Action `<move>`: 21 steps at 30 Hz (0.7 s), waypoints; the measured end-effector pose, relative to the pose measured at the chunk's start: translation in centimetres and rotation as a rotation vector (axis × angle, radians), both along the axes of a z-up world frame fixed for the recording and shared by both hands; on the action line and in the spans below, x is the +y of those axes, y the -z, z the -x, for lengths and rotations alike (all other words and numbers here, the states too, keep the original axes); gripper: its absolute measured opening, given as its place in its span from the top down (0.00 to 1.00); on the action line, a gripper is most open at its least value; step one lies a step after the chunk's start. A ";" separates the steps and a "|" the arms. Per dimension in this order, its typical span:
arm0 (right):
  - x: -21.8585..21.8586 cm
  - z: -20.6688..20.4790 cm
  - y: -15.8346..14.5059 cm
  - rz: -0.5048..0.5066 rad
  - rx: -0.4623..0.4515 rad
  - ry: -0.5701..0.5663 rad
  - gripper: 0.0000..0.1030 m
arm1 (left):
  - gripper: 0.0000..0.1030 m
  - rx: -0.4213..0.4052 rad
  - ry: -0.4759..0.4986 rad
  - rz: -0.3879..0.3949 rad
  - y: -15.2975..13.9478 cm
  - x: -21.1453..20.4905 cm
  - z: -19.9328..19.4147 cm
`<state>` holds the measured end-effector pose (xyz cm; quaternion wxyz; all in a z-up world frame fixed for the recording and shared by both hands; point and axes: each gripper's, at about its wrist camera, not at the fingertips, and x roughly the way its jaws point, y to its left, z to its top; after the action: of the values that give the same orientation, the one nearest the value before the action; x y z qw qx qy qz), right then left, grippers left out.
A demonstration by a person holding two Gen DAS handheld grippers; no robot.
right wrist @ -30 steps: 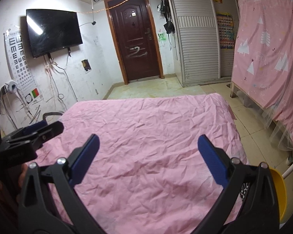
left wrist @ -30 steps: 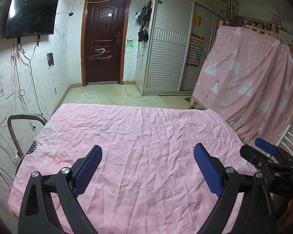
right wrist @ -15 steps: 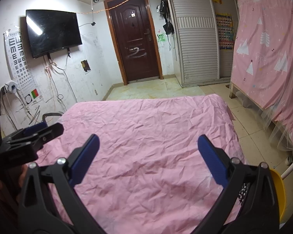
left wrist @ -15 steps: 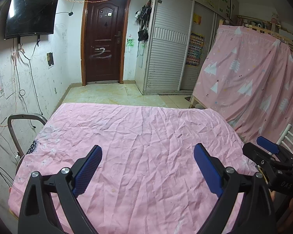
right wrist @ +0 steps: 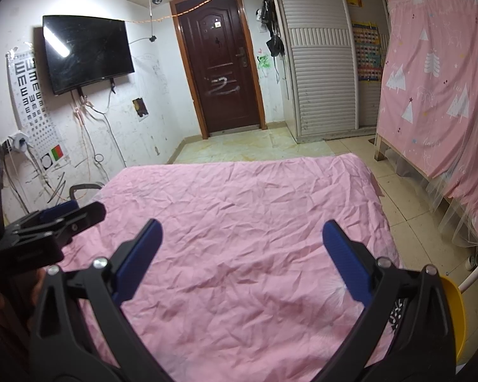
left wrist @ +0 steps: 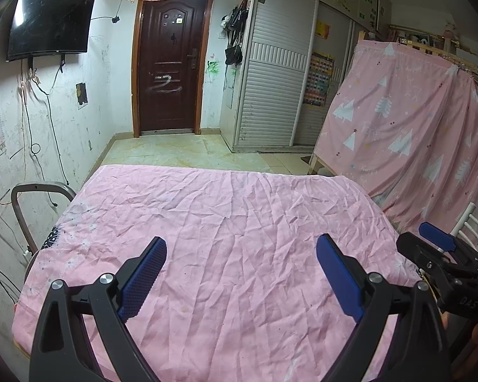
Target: Collect trash
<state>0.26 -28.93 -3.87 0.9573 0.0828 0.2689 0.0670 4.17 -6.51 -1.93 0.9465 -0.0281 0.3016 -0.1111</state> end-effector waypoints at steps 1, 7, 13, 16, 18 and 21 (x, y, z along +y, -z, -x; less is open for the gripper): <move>0.0 0.0 0.0 -0.001 0.000 0.000 0.06 | 0.17 0.000 0.000 0.000 0.0 0.0 0.0; 0.0 0.0 0.0 0.000 0.001 -0.002 0.06 | 0.17 0.000 0.000 -0.001 0.0 0.0 0.0; 0.0 0.0 0.0 0.000 0.002 -0.001 0.06 | 0.15 0.003 -0.001 -0.001 0.1 0.0 -0.1; 0.0 0.0 0.0 -0.002 0.003 -0.002 0.06 | 0.13 0.005 -0.003 0.001 0.1 0.2 -0.1; 0.0 0.0 0.0 -0.001 0.003 -0.001 0.06 | 0.13 0.005 -0.003 0.001 0.1 0.1 -0.1; 0.0 0.0 0.0 -0.001 0.003 -0.002 0.06 | 0.13 0.009 -0.004 0.001 0.2 0.2 -0.1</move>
<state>0.27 -28.92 -3.85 0.9568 0.0833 0.2701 0.0680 4.27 -6.30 -2.12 0.9454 -0.0298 0.3056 -0.1093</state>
